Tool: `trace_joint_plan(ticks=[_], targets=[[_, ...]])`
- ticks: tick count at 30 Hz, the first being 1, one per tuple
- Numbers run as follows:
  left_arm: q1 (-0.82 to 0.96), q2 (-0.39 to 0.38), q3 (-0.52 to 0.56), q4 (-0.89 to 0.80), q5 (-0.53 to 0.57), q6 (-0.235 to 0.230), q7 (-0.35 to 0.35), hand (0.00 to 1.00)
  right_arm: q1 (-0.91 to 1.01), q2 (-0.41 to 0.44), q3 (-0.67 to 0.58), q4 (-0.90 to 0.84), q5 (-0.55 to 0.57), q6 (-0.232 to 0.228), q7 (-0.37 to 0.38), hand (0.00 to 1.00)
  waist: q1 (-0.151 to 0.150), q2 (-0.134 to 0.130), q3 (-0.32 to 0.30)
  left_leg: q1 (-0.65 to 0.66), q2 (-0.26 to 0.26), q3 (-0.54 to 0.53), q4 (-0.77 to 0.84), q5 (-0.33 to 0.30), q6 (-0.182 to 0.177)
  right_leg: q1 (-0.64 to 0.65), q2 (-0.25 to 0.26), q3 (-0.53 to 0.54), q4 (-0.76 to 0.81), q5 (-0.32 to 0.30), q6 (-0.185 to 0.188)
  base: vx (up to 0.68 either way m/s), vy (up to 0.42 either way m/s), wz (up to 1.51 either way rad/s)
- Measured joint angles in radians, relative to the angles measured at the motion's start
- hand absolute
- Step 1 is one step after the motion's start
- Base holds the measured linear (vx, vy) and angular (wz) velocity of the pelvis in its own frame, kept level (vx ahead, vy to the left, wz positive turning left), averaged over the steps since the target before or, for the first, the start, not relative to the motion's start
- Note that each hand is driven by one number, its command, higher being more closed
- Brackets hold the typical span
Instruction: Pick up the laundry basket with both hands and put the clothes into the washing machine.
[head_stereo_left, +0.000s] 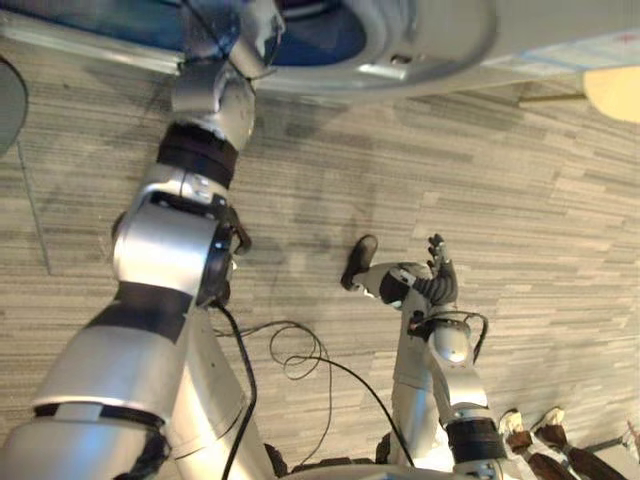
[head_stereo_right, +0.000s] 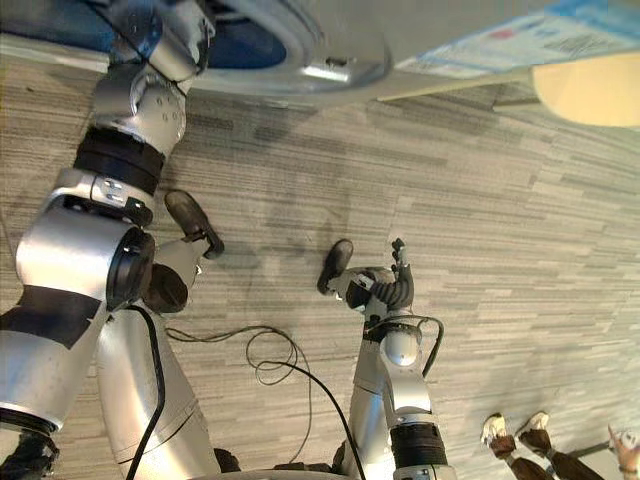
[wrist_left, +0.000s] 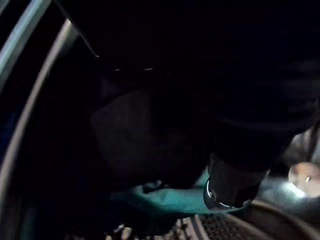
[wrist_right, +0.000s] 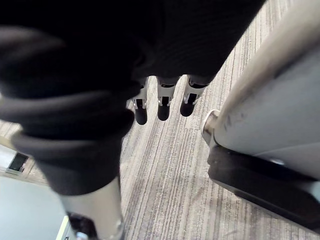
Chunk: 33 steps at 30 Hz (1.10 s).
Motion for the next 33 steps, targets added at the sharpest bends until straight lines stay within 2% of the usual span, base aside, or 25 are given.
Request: trace_joint_plan(ticks=[2, 3, 4, 5, 6, 8, 11, 13, 16, 19, 22, 28, 29, 33], targets=[[0.12, -0.001, 0.038, -0.13, -0.179, -0.063, 0.0, 0.0, 0.001, -0.002, 0.005, -0.002, 0.0, 0.0, -0.002, 0.0, -0.001, 0.001, -0.002, 0.016, -0.002, 0.0, -0.008, 0.001, 0.001, 0.024, -0.009, -0.019, -0.005, 0.0, 0.0, 0.03, 0.015, 0.1], [0.162, -0.006, 0.049, -0.174, -0.201, -0.078, 0.002, 0.0, 0.004, -0.003, 0.006, -0.002, 0.0, 0.0, -0.005, 0.0, 0.001, 0.001, -0.002, 0.022, -0.004, 0.001, -0.011, 0.001, 0.0, 0.03, -0.013, -0.025, -0.006, 0.0, 0.0, 0.02, 0.01, 0.14], [0.251, -0.021, 0.063, -0.258, -0.235, -0.117, 0.017, 0.0, 0.017, -0.014, 0.012, -0.005, -0.002, -0.002, -0.009, 0.0, 0.005, 0.003, -0.003, 0.033, -0.006, 0.002, -0.017, 0.002, -0.001, 0.039, -0.017, -0.029, -0.007, -0.001, -0.002, 0.01, 0.004, 0.2], [0.354, -0.039, 0.08, -0.343, -0.238, -0.149, 0.039, 0.0, 0.032, -0.026, 0.021, -0.009, -0.003, -0.004, -0.01, 0.0, 0.012, 0.005, -0.003, 0.044, -0.018, 0.004, -0.03, 0.006, -0.008, 0.046, -0.027, -0.033, -0.009, -0.004, -0.006, 0.01, 0.0, 0.22], [0.399, -0.049, 0.095, -0.377, -0.238, -0.159, 0.05, 0.0, 0.039, -0.033, 0.026, -0.009, -0.003, -0.003, -0.01, 0.0, 0.013, 0.006, -0.003, 0.048, -0.02, 0.005, -0.034, 0.007, -0.01, 0.051, -0.032, -0.04, -0.009, -0.006, -0.009, 0.0, -0.004, 0.23], [0.6, -0.086, 0.109, -0.488, -0.202, -0.184, 0.074, 0.0, 0.07, -0.05, 0.033, -0.013, -0.004, -0.007, -0.014, 0.0, 0.025, 0.008, -0.002, 0.063, -0.036, 0.007, -0.055, 0.014, -0.021, 0.059, -0.045, -0.047, -0.007, -0.015, -0.016, -0.01, -0.011, 0.26], [0.793, -0.117, 0.129, -0.579, -0.152, -0.184, 0.095, 0.0, 0.083, -0.064, 0.035, -0.012, -0.004, -0.008, -0.014, 0.0, 0.045, 0.015, 0.002, 0.068, -0.039, 0.007, -0.068, 0.017, -0.037, 0.061, -0.049, -0.052, -0.005, -0.019, -0.022, -0.02, -0.018, 0.14], [0.961, -0.143, 0.144, -0.654, -0.138, -0.183, 0.093, 0.0, 0.086, -0.081, 0.036, -0.012, -0.005, -0.011, -0.012, 0.0, 0.059, 0.029, 0.01, 0.074, -0.055, 0.008, -0.088, 0.026, -0.051, 0.061, -0.058, -0.054, -0.004, -0.025, -0.022, -0.03, -0.011, 0.22], [1.097, -0.155, 0.143, -0.794, -0.136, -0.184, 0.082, 0.0, 0.089, -0.093, 0.041, -0.012, -0.012, -0.011, -0.009, 0.0, 0.08, 0.053, 0.021, 0.079, -0.064, 0.009, -0.093, 0.029, -0.055, 0.069, -0.07, -0.06, 0.005, -0.037, -0.021, -0.02, -0.003, 0.24], [1.184, -0.157, 0.125, -0.903, -0.126, -0.187, 0.016, 0.0, 0.094, -0.112, 0.049, -0.012, -0.013, -0.019, -0.008, 0.0, 0.104, 0.078, 0.019, 0.084, -0.073, 0.009, -0.09, 0.032, -0.049, 0.074, -0.081, -0.06, 0.014, -0.042, -0.021, -0.02, 0.009, 0.1], [1.263, -0.142, 0.125, -0.943, -0.119, -0.186, -0.029, 0.0, 0.096, -0.125, 0.057, -0.01, -0.013, -0.022, -0.006, 0.0, 0.11, 0.081, 0.019, 0.088, -0.079, 0.007, -0.089, 0.032, -0.049, 0.077, -0.086, -0.06, 0.022, -0.052, -0.022, -0.02, 0.011, 0.09], [1.44, -0.125, 0.123, -0.93, -0.116, -0.155, -0.12, 0.0, 0.096, -0.182, 0.075, 0.044, -0.014, -0.035, 0.014, 0.0, 0.118, 0.102, 0.015, 0.146, -0.09, -0.002, -0.08, 0.031, -0.048, 0.15, -0.1, -0.07, 0.036, -0.074, -0.021, -0.01, 0.01, 0.15], [1.477, -0.115, 0.126, -0.897, -0.085, -0.147, -0.151, 0.0, 0.097, -0.201, 0.082, 0.087, -0.014, -0.036, 0.029, 0.0, 0.119, 0.11, 0.011, 0.19, -0.092, -0.001, -0.084, 0.029, -0.047, 0.195, -0.102, -0.072, 0.031, -0.081, -0.018, 0.0, 0.007, 0.17], [1.531, -0.117, 0.127, -0.749, -0.012, -0.108, -0.199, 0.0, 0.1, -0.238, 0.082, 0.201, -0.012, -0.045, 0.061, 0.0, 0.115, 0.135, -0.003, 0.342, -0.108, 0.008, -0.133, 0.027, -0.055, 0.347, -0.104, -0.088, -0.012, -0.084, -0.016, 0.01, -0.024, 0.23]])
